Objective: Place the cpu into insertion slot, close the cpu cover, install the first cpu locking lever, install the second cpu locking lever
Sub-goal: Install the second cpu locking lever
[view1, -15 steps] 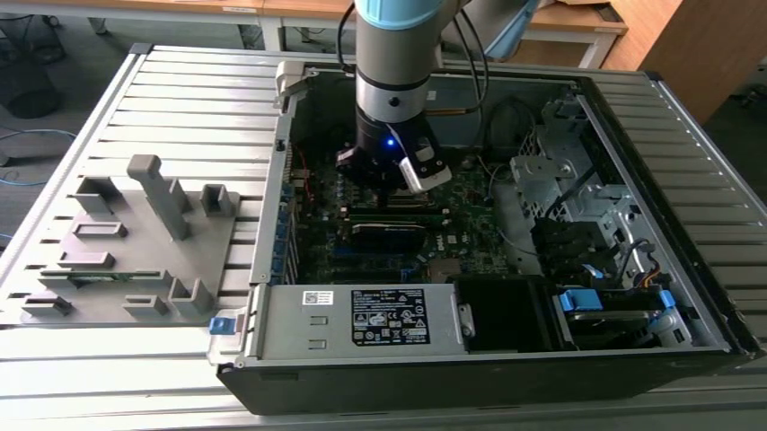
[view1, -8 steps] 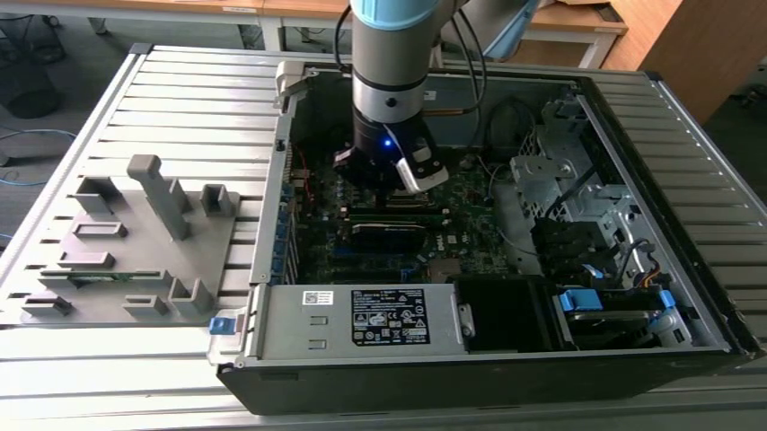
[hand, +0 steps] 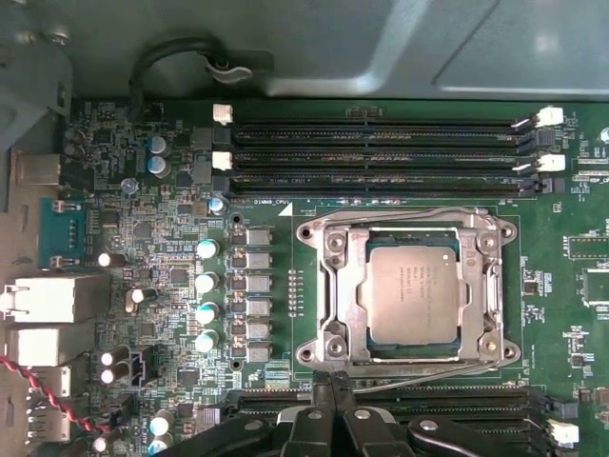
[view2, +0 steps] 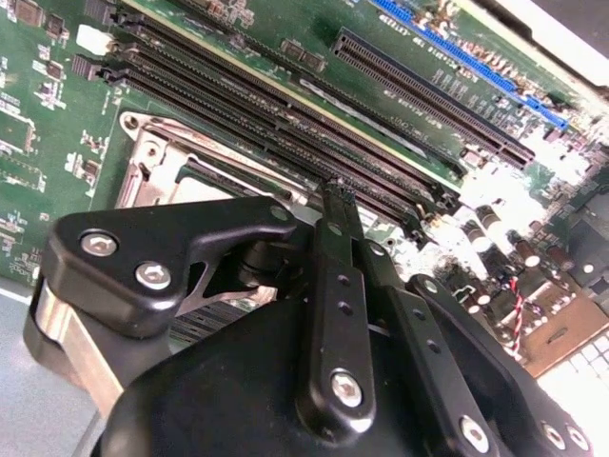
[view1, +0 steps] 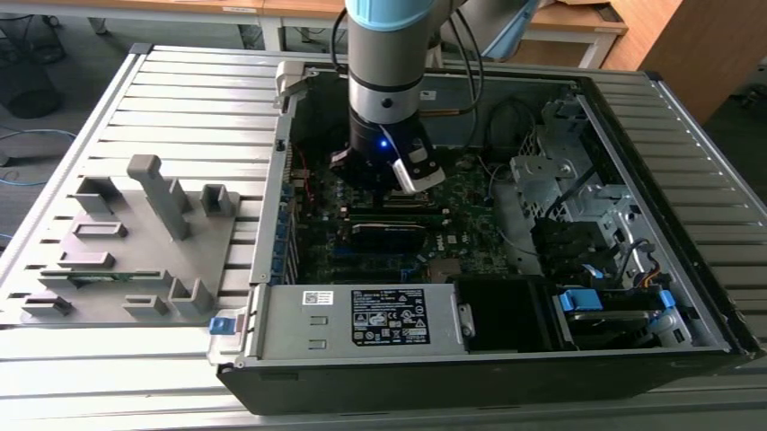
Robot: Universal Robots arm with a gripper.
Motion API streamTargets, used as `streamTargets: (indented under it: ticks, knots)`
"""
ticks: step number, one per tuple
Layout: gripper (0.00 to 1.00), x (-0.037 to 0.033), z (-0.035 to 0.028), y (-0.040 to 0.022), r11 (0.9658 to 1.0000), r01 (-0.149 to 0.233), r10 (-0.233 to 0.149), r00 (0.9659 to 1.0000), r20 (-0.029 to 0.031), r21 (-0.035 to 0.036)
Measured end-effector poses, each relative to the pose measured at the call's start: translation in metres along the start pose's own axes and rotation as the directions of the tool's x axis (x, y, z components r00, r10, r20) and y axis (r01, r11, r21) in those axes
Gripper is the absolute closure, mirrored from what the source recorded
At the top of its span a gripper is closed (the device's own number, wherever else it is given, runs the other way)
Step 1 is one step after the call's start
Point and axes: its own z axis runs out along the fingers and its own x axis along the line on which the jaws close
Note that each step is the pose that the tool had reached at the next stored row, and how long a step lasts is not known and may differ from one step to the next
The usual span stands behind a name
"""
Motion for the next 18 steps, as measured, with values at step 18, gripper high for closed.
streamTargets:
  ticks: [18]
  knots:
    - [0.89, 0.0014, 0.0042, -0.0007, 0.9994, -0.001, 0.001, 1.0000, -0.0006, -0.0336]
